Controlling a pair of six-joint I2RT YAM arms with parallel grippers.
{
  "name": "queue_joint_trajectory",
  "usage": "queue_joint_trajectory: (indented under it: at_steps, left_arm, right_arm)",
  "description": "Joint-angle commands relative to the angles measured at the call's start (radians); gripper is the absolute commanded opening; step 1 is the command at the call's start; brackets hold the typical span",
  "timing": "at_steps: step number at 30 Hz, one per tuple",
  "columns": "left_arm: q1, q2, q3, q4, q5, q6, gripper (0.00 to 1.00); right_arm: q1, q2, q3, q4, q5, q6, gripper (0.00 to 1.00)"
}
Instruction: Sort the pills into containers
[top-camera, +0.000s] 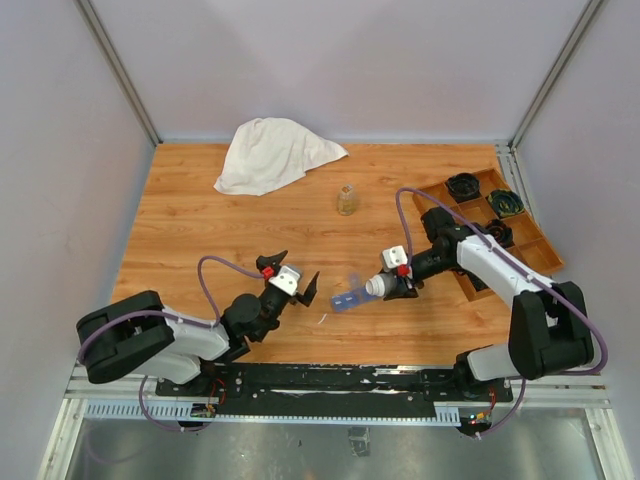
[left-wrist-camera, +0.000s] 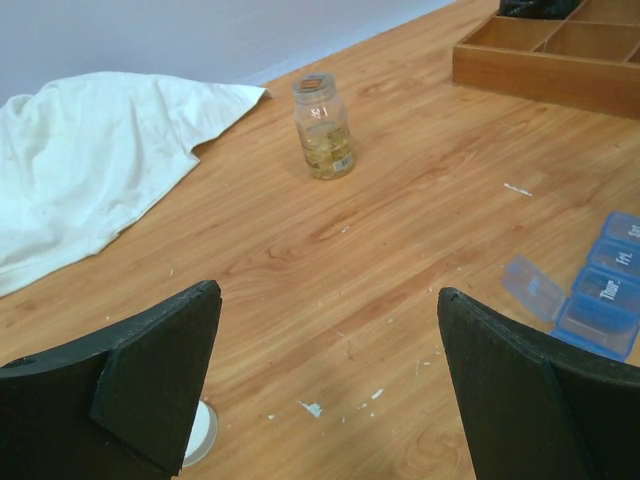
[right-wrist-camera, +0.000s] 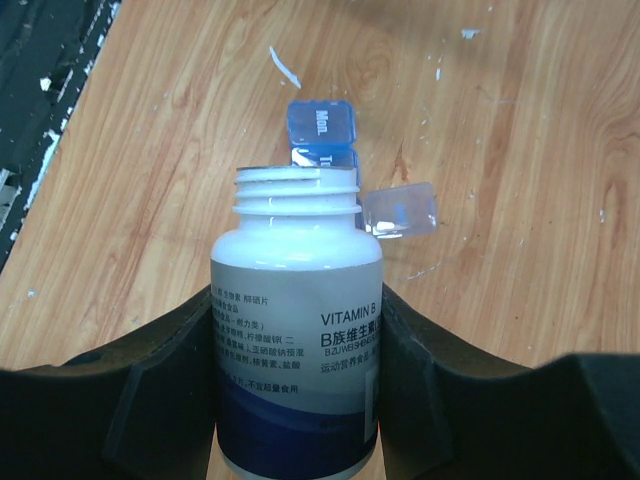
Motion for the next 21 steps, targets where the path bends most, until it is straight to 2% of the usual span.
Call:
queue_joint_trajectory:
  at_steps: [1, 5, 8, 10, 13, 21]
  left_arm:
    - [0.002, 0.019, 0.034, 0.063, -0.088, -0.001, 0.99]
    - [0.017, -0.033, 0.029, 0.035, -0.188, -0.093, 0.99]
    - [0.081, -0.12, 0.027, -0.107, -0.158, -0.239, 0.99]
    - [0.128, -0.157, -0.003, -0.117, -0.136, -0.294, 0.99]
    - [0.17, -0.198, -0.035, -0.113, -0.089, -0.334, 0.99]
    - [0.176, -0.151, 0.004, -0.138, -0.06, -0.327, 0.99]
  right_arm:
    - [0.037, 0.022, -0.007, 0.062, 0.11, 0.081, 0.0]
    - [0.071, 0.046, -0.004, 0.1, 0.185, 0.12, 0.01]
    - [0.097, 0.058, -0.005, 0.125, 0.231, 0.146, 0.01]
    - [0.109, 0.071, 0.002, 0.126, 0.247, 0.15, 0.01]
    - [0.127, 0.089, 0.01, 0.13, 0.269, 0.16, 0.01]
    - [0.16, 0.117, 0.025, 0.157, 0.327, 0.222, 0.01]
